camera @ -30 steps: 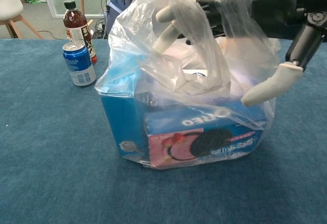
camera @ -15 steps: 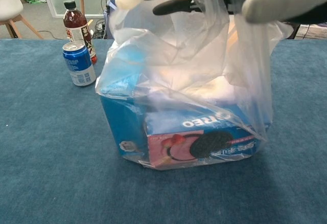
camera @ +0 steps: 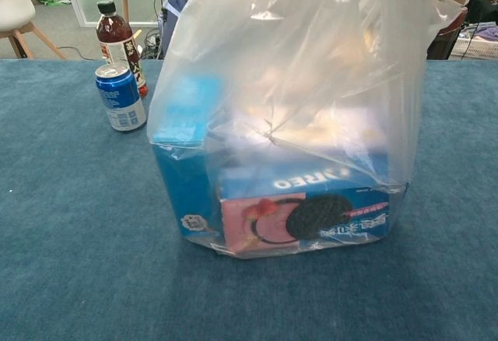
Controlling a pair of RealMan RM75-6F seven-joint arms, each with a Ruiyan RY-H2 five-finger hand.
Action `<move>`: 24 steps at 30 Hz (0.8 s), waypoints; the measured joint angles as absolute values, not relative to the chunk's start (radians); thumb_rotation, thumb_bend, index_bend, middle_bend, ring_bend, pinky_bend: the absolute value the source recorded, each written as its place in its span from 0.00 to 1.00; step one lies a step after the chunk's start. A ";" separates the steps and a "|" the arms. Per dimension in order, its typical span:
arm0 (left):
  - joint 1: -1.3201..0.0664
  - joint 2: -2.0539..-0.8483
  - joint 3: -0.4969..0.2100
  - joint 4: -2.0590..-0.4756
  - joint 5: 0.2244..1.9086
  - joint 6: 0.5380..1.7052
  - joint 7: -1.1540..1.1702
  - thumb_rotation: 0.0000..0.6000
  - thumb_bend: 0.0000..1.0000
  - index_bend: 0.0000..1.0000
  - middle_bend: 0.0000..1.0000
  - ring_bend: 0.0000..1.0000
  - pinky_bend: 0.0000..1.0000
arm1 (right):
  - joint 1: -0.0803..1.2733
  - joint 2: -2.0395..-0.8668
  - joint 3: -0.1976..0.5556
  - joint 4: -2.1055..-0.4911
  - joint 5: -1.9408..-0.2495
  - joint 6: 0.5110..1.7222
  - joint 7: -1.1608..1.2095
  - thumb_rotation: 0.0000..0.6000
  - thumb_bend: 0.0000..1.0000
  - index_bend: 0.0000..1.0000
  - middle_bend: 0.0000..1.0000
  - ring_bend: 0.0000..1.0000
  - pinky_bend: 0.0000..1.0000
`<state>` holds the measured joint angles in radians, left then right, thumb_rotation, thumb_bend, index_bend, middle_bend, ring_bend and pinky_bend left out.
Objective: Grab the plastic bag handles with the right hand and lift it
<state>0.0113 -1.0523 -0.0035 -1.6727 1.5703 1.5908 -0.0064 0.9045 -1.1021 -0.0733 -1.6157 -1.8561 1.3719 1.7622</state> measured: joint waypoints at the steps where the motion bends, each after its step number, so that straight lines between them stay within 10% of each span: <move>1: 0.011 -1.052 -0.004 -1.673 1.570 1.590 -0.006 1.00 0.22 0.06 0.12 0.13 0.09 | 0.905 -1.103 -0.074 -1.612 -1.854 1.364 1.747 1.00 0.00 0.14 0.30 0.15 0.14; 15: 0.014 -1.051 -0.004 -1.673 1.567 1.592 -0.007 1.00 0.22 0.06 0.12 0.13 0.09 | 0.993 -1.078 -0.116 -1.653 -1.902 1.169 1.546 1.00 0.00 0.05 0.17 0.08 0.14; 24: 0.016 -1.052 -0.004 -1.665 1.562 1.592 -0.013 1.00 0.22 0.06 0.12 0.13 0.09 | 1.037 -1.083 -0.130 -1.643 -1.935 1.241 1.884 1.00 0.00 0.36 0.24 0.07 0.12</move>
<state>0.0164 -1.0521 -0.0040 -1.6653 1.5624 1.5921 -0.0126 1.0370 -1.0829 -0.1299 -1.6428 -1.9346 1.2407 1.8838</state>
